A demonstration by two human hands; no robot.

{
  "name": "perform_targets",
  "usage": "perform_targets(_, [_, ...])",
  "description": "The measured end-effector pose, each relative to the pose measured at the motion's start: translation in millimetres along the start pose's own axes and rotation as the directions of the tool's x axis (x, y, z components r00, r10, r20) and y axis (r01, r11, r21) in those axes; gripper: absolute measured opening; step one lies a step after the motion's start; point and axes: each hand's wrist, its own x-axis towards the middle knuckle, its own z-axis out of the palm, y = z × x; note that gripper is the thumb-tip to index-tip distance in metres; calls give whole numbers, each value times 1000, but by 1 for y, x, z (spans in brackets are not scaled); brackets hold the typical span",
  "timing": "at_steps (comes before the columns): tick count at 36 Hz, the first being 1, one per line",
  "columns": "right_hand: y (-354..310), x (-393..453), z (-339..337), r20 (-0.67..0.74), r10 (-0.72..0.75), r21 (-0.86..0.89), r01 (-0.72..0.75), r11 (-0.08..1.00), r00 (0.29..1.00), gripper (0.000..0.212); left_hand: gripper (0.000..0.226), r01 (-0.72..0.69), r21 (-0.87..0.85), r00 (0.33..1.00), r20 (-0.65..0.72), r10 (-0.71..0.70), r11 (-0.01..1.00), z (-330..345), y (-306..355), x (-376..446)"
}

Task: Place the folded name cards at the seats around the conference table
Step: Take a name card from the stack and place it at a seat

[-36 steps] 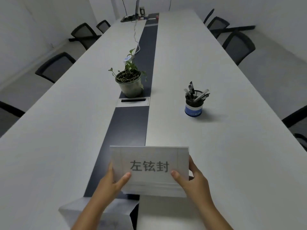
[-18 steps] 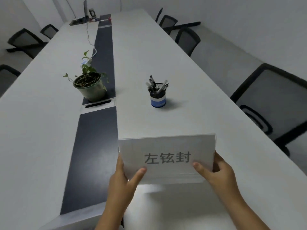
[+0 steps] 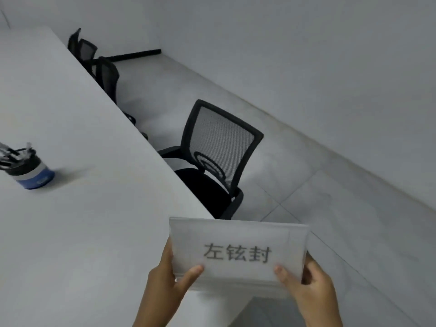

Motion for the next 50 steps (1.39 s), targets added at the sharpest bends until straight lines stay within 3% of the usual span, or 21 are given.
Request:
perform_targets(7, [2,84,-106,-61,-5,51,8,999,998,62,74,-7,59,998,69,3,998,118,57,39])
perform_targets(14, [-3,194,-132,71,-35,93,28,995,997,62,72,54,30,999,-11,-53,998,184,85,105])
perform_targets(17, [-15,253,-131,128,-73,104,60,993,989,71,70,33,5,996,-87,-32,999,209,104,147])
perform_targets(21, [-39,334,-131,176,-81,69,70,995,981,57,66,11,-16,991,-135,-13,1000,233,129,213])
perform_targets(25, [-62,408,-137,189,-79,47,71,996,979,57,71,1,-32,986,-168,-6,999,257,155,271])
perform_targets(33, [-90,563,-141,281,-61,3,62,998,958,54,74,96,-107,970,-213,-117,990,321,194,388])
perform_targets(39, [-122,697,-123,429,-110,19,113,993,897,72,71,144,-158,920,-342,-191,977,373,223,489])
perform_targets(44, [-139,785,-102,553,-87,-28,123,992,829,55,69,215,-226,864,-410,-293,950,394,234,548])
perform_targets(50, [-160,873,-42,648,-39,-84,122,989,761,58,70,254,-275,798,-482,-362,927,392,248,630])
